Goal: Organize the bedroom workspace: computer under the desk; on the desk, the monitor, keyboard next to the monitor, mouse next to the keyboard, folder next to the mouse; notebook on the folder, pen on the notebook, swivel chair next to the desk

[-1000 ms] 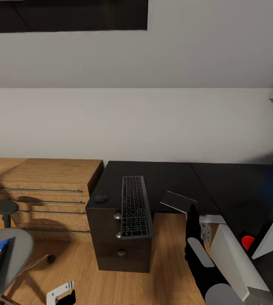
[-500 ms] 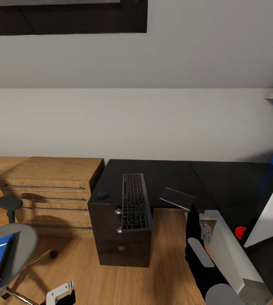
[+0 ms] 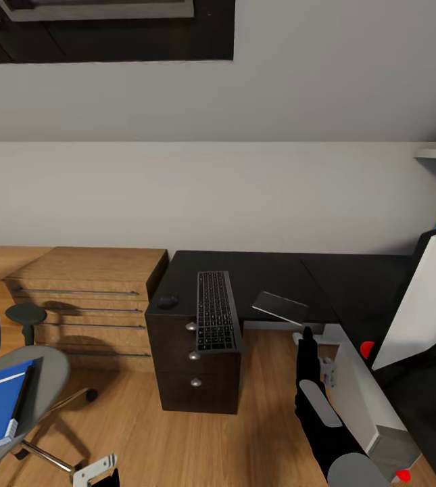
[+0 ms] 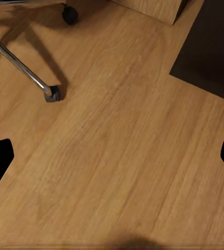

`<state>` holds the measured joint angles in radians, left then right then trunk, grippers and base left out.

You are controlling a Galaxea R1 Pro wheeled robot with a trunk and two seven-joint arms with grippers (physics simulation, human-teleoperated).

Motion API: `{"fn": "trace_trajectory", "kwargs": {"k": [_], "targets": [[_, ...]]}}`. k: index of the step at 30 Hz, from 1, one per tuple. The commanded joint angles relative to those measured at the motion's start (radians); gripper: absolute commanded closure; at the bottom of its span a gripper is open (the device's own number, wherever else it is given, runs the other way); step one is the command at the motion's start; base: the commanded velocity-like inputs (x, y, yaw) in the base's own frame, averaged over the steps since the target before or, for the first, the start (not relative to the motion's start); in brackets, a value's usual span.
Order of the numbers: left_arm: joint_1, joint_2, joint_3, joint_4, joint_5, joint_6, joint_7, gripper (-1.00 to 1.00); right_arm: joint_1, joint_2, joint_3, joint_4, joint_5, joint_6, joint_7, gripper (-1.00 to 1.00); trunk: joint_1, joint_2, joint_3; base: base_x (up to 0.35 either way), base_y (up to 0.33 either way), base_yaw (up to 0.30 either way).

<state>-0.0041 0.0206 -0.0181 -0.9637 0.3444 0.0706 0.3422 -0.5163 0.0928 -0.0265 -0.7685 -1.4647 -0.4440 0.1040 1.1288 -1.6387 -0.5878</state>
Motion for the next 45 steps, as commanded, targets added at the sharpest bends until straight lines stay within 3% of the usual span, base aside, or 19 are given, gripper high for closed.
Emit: {"fn": "trace_trajectory", "kwargs": {"k": [1,5,17,20,23,25,30,31,33,36,37,39,45], "targets": [[0.000,-0.001,-0.003,0.034,0.004,0.005,0.006,-1.00,-0.001,0.001,0.001,0.003,-0.011,0.000,0.008,-1.00,-0.004,0.007,0.002,-0.007,0.000,0.000],[0.000,-0.002,-0.004,0.070,0.001,0.004,0.005,-1.00,-0.001,0.001,0.002,0.013,-0.011,0.000,0.009,-1.00,-0.019,0.035,0.015,-0.004,0.000,0.000],[0.000,-0.002,-0.006,0.089,-0.001,0.006,0.001,-1.00,-0.001,-0.008,0.005,0.305,0.005,-0.008,0.022,-1.00,-0.065,0.119,0.052,0.000,0.000,0.000],[0.000,-0.001,-0.006,0.091,-0.001,0.008,0.001,-1.00,-0.001,-0.008,0.006,0.369,0.034,-0.010,0.023,-1.00,-0.077,0.140,0.062,0.000,0.000,0.000],[0.000,-0.001,-0.006,0.094,-0.001,0.009,0.001,-1.00,-0.001,-0.010,0.006,0.444,0.135,-0.013,0.022,-1.00,-0.088,0.161,0.071,0.000,0.000,0.000],[0.000,-0.001,-0.006,0.095,-0.001,0.009,0.002,-1.00,-0.001,-0.010,0.006,0.463,0.174,-0.017,0.022,-1.00,-0.096,0.175,0.077,0.000,0.000,0.000],[0.000,-0.002,-0.006,0.098,0.000,0.011,0.002,-1.00,0.000,-0.012,0.006,0.576,0.326,-0.070,0.021,-1.00,-0.115,0.210,0.093,0.000,0.000,0.000],[0.000,-0.003,-0.006,0.098,0.000,0.011,0.002,-1.00,0.000,-0.013,0.007,0.616,0.375,-0.099,0.021,-1.00,-0.119,0.217,0.096,0.000,0.000,0.000],[0.000,-0.002,-0.006,0.102,0.001,0.012,0.001,-1.00,0.000,-0.013,0.007,0.724,0.543,-0.197,0.019,-1.00,-0.127,0.231,0.102,0.000,0.000,0.000],[0.000,-0.001,-0.007,0.126,0.000,0.012,0.000,-1.00,0.003,-0.025,0.007,0.761,0.640,-0.243,0.015,-1.00,-0.138,0.252,0.112,0.000,0.000,0.000],[0.000,0.001,-0.008,0.153,-0.002,0.011,0.000,-1.00,0.006,-0.043,0.007,0.774,0.686,-0.260,0.014,-1.00,-0.142,0.259,0.115,0.000,0.000,0.000],[0.000,0.003,-0.008,0.205,-0.004,0.010,0.000,-1.00,0.012,-0.061,0.007,0.782,0.718,-0.270,0.013,-1.00,-0.150,0.273,0.121,0.000,0.000,0.000],[0.000,0.004,-0.009,0.365,-0.005,0.003,-0.004,-1.00,0.018,-0.075,0.005,0.791,0.737,-0.269,0.011,-1.00,-0.173,0.315,0.140,0.000,0.000,0.000]]}}
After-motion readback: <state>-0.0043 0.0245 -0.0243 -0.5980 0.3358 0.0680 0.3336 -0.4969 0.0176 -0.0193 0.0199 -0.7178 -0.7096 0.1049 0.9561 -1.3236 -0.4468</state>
